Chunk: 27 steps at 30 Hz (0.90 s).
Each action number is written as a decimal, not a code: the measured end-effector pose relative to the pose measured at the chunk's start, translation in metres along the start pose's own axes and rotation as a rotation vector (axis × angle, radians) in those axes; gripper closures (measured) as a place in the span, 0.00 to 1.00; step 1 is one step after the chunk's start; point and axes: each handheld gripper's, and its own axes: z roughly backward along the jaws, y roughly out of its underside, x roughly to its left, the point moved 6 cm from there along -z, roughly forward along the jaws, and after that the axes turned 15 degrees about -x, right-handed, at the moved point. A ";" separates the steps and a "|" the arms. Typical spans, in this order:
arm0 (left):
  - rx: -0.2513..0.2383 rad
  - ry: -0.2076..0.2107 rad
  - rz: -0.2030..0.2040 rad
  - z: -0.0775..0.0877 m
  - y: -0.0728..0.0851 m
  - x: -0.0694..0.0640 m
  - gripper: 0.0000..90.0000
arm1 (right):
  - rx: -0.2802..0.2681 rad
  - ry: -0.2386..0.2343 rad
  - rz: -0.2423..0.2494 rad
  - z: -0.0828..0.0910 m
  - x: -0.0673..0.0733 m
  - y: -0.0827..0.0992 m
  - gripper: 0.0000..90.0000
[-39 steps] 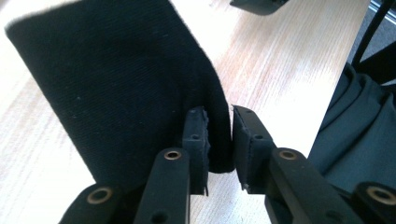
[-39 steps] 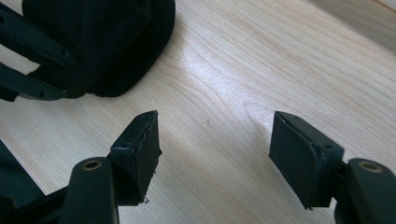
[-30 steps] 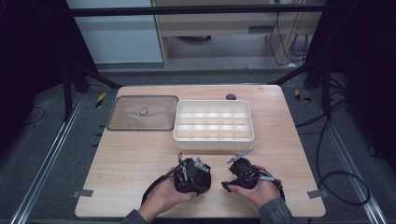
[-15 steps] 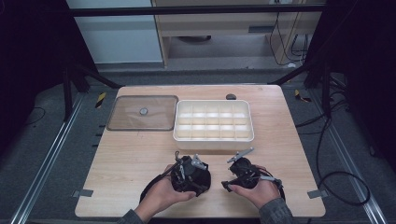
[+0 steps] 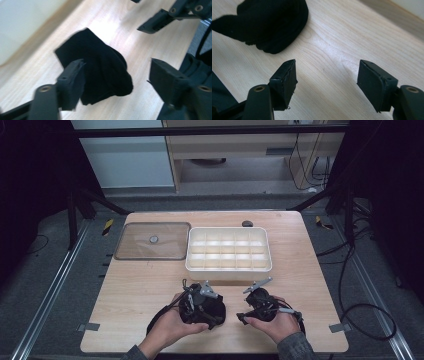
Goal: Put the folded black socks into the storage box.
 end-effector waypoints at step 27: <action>-0.152 -0.373 0.209 0.078 0.123 0.124 0.06 | -0.083 0.024 -0.079 -0.009 0.025 -0.041 0.26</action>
